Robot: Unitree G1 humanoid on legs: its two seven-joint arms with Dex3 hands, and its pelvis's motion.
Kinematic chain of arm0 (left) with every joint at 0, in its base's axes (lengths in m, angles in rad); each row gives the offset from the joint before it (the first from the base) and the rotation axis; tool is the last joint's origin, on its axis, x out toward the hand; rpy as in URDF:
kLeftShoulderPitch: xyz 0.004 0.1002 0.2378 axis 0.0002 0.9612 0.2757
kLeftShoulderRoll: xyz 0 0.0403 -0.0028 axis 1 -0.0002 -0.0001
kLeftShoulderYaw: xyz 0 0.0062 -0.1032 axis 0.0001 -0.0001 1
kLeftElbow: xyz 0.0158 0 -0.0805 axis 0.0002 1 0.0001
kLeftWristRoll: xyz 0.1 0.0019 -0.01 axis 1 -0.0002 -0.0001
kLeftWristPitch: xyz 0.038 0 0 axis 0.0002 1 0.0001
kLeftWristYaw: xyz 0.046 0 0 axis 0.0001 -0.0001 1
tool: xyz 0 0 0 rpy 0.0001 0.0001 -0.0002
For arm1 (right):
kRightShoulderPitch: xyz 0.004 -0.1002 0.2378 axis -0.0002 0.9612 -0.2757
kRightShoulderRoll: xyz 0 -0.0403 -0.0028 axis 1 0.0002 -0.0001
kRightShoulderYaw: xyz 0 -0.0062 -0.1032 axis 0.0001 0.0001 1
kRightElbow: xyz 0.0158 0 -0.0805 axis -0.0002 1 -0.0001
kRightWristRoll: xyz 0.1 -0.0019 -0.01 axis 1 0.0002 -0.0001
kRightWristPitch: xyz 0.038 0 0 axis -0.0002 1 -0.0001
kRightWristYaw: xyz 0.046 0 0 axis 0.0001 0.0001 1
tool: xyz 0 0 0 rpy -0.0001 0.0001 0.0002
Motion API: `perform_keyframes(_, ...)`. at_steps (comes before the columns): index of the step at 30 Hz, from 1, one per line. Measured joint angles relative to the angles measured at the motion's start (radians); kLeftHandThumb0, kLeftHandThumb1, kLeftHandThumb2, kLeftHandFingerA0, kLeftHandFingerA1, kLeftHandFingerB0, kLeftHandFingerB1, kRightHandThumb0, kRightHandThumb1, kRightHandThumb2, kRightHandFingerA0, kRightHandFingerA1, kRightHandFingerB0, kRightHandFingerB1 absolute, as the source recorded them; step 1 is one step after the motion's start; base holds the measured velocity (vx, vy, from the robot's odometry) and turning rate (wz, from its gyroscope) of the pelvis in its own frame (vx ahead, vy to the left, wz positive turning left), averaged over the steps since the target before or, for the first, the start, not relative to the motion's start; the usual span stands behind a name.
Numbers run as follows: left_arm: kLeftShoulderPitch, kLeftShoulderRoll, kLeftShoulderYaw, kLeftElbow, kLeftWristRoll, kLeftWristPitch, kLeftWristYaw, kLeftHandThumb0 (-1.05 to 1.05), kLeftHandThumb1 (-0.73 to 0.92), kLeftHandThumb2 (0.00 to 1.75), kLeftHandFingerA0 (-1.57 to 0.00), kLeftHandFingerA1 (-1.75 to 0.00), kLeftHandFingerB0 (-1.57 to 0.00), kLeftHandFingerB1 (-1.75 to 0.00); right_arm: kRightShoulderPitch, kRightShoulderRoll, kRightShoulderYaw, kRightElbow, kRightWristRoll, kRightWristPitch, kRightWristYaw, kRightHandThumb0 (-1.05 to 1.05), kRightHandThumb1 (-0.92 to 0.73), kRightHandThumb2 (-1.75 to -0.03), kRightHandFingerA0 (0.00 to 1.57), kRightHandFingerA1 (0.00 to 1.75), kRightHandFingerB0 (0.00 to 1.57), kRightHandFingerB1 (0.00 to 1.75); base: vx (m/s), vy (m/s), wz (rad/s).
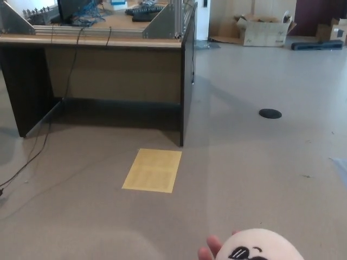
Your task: The robot extends its left hand to pick up an emotional support dumpling from the palm of a person and brings its hand down by its side. Then it extends its arm again to hand the dumpling back to the person.
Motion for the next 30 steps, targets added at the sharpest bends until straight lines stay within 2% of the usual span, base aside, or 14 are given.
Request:
perform_keyframes(1, -0.003, 0.000, 0.009, 0.000, -0.003, -0.016, 0.001, -0.25, 0.49, 0.55, -0.42, -0.39, -0.33, -0.33, -0.004, 0.000, -0.001, 0.002, 0.000, -0.012, -0.004, -0.34, -0.66, -0.59, 0.76, 0.47, 0.50, 0.39, 0.00, 0.000, 0.00)
perform_keyframes(4, -0.007, -0.002, 0.041, 0.000, -0.018, -0.055, 0.000, -0.25, 0.49, 0.55, -0.42, -0.39, -0.33, -0.33, -0.012, 0.000, -0.004, 0.010, 0.000, -0.043, -0.015, -0.34, -0.66, -0.59, 0.76, 0.47, 0.50, 0.39, 0.00, 0.000, 0.00)
perform_keyframes(5, -0.009, -0.003, 0.061, 0.000, -0.032, -0.072, -0.005, -0.28, 0.45, 0.58, -0.32, -0.40, -0.25, -0.34, -0.013, 0.000, -0.006, 0.015, 0.000, -0.058, -0.021, -0.33, -0.65, -0.59, 0.75, 0.46, 0.51, 0.39, 0.00, 0.000, 0.00)
perform_keyframes(8, -0.018, -0.006, 0.101, -0.008, -0.068, -0.099, -0.027, -0.28, 0.45, 0.58, -0.32, -0.40, -0.25, -0.34, -0.013, 0.000, -0.010, 0.031, 0.000, -0.091, -0.035, -0.33, -0.65, -0.59, 0.75, 0.46, 0.51, 0.39, 0.00, 0.000, 0.00)
perform_keyframes(9, -0.034, -0.006, 0.121, -0.025, -0.093, -0.099, -0.049, -0.14, 0.33, 0.86, -0.15, -0.51, -0.11, -0.50, -0.014, 0.000, -0.011, 0.038, 0.000, -0.104, -0.040, -0.34, -0.65, -0.59, 0.75, 0.47, 0.49, 0.38, -0.02, -0.007, 0.07)
perform_keyframes(15, -0.096, 0.026, 0.149, -0.242, -0.162, -0.071, -0.114, -0.16, 0.32, 0.86, -0.14, -0.51, -0.11, -0.50, -0.022, -0.001, -0.015, 0.050, 0.000, -0.129, -0.047, -0.33, -0.65, -0.59, 0.75, 0.47, 0.49, 0.38, 0.01, 0.001, 0.01)
perform_keyframes(17, -0.112, 0.040, 0.153, -0.294, -0.176, -0.058, -0.132, -0.18, 0.34, 0.87, -0.10, -0.50, -0.09, -0.50, -0.025, -0.001, -0.017, 0.052, 0.000, -0.134, -0.049, -0.34, -0.65, -0.59, 0.77, 0.47, 0.46, 0.37, 0.00, 0.000, 0.00)
perform_keyframes(20, -0.206, 0.098, 0.151, -0.405, -0.217, -0.013, -0.193, -0.23, 0.31, 0.86, -0.07, -0.49, -0.07, -0.49, -0.037, -0.003, -0.019, 0.066, 0.000, -0.143, -0.055, -0.34, -0.66, -0.59, 0.75, 0.48, 0.45, 0.37, 0.00, 0.000, 0.00)
perform_keyframes(21, -0.220, 0.107, 0.150, -0.418, -0.222, -0.008, -0.200, -0.50, 0.39, 0.63, -0.21, -0.38, -0.09, -0.32, -0.039, -0.003, -0.019, 0.067, -0.001, -0.143, -0.055, -0.33, -0.66, -0.59, 0.75, 0.47, 0.45, 0.38, 0.00, 0.000, 0.00)
perform_keyframes(22, -0.274, 0.141, 0.146, -0.469, -0.239, 0.012, -0.228, -0.50, 0.39, 0.63, -0.21, -0.38, -0.09, -0.32, -0.045, -0.003, -0.019, 0.071, -0.001, -0.146, -0.055, -0.33, -0.66, -0.59, 0.75, 0.47, 0.45, 0.38, 0.00, 0.000, 0.00)
perform_keyframes(23, -0.301, 0.158, 0.142, -0.496, -0.247, 0.021, -0.242, -0.24, 0.25, 0.82, -0.06, -0.49, -0.06, -0.49, -0.048, -0.003, -0.019, 0.072, -0.001, -0.148, -0.056, -0.33, -0.66, -0.59, 0.75, 0.47, 0.45, 0.38, 0.00, 0.000, 0.00)
perform_keyframes(28, -0.484, 0.254, 0.076, -0.654, -0.280, 0.101, -0.323, -0.25, 0.23, 0.81, -0.06, -0.48, -0.06, -0.50, -0.056, -0.003, -0.019, 0.082, 0.000, -0.155, -0.056, -0.35, -0.66, -0.59, 0.75, 0.47, 0.46, 0.37, 0.00, 0.000, 0.00)
perform_keyframes(29, -0.506, 0.260, 0.067, -0.668, -0.282, 0.111, -0.332, -0.50, 0.38, 0.61, -0.19, -0.35, -0.12, -0.34, -0.057, -0.003, -0.019, 0.083, 0.000, -0.155, -0.056, -0.35, -0.65, -0.59, 0.75, 0.47, 0.46, 0.37, 0.00, 0.000, 0.00)
perform_keyframes(30, -0.539, 0.270, 0.053, -0.688, -0.286, 0.124, -0.345, -0.50, 0.38, 0.61, -0.19, -0.35, -0.12, -0.34, -0.058, -0.003, -0.019, 0.085, -0.001, -0.156, -0.056, -0.35, -0.65, -0.59, 0.75, 0.47, 0.46, 0.37, 0.00, 0.000, 0.00)
